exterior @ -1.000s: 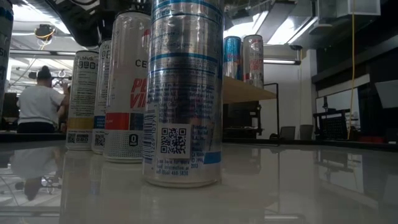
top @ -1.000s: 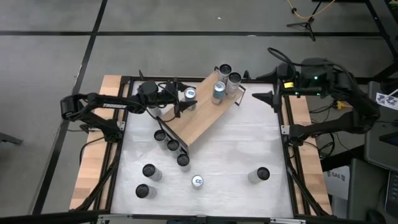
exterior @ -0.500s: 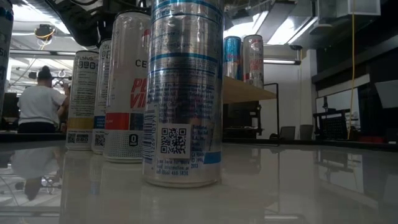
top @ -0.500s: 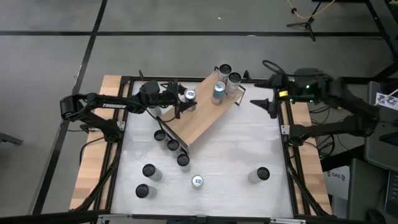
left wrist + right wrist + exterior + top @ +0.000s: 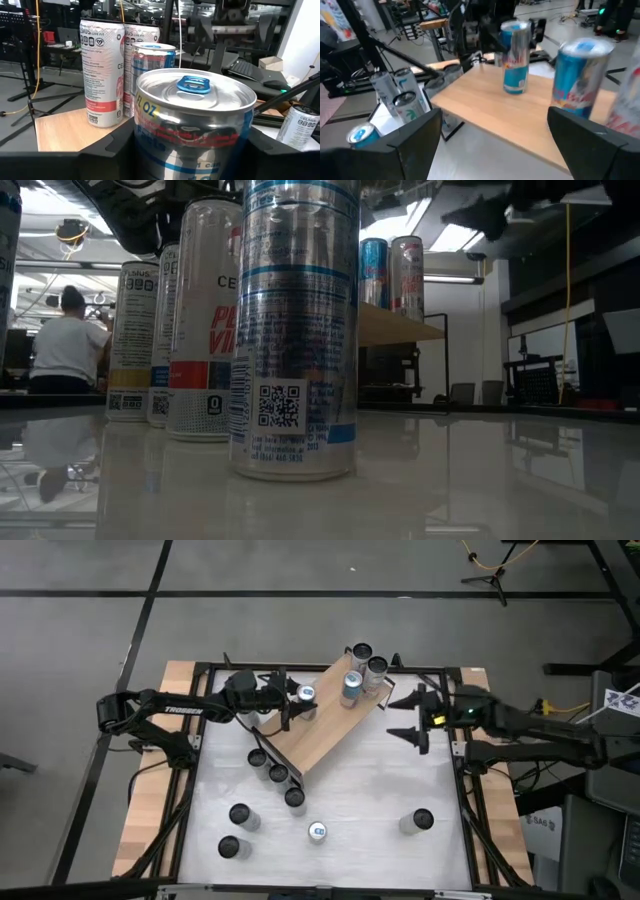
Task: Place canned beverage on shelf
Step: Put the blue soda can on the shelf aligned with the other blue soda can
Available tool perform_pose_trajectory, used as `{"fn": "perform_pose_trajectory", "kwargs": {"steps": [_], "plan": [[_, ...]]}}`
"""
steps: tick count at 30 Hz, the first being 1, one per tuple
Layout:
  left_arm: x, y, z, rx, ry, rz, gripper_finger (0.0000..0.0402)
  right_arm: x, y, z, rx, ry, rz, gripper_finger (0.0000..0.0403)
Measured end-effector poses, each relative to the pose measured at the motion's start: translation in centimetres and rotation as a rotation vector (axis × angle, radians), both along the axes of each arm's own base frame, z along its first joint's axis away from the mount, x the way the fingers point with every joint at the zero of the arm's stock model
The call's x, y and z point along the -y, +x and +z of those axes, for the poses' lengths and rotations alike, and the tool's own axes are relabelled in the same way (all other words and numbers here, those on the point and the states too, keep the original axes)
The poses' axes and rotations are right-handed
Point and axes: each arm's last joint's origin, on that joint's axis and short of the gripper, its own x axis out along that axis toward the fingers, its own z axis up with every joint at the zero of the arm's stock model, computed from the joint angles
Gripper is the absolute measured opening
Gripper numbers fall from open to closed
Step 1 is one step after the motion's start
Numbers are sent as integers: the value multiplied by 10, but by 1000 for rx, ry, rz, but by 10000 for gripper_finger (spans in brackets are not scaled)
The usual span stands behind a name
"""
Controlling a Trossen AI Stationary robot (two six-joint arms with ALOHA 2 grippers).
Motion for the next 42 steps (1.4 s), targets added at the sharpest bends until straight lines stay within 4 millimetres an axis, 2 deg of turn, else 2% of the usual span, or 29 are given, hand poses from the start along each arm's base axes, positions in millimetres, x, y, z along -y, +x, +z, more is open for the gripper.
{"fn": "perform_pose_trajectory", "kwargs": {"steps": [3, 7, 12, 16, 22, 32, 36, 42], "plan": [[3, 1, 0, 6, 2, 4, 207, 1, 6, -16, 7, -1, 5, 356], [6, 3, 1, 13, 4, 35, 207, 2, 11, -26, -7, 3, 11, 356], [3, 12, 11, 39, 11, 45, 207, 2, 14, -28, -13, 3, 12, 356], [-4, 29, 19, 39, 14, 44, 207, 2, 14, -28, -13, 3, 12, 356], [-24, 48, 32, 53, 27, 81, 207, 2, 14, -28, -17, 3, 12, 356], [-53, 71, 20, 16, 13, 128, 212, 2, 14, -28, -18, 3, 12, 356], [-58, 78, 10, -11, 1, 131, 213, 2, 14, -28, -18, 3, 12, 356], [-59, 80, 8, -13, 1, 138, 213, 2, 14, -28, -18, 2, 12, 356]]}}
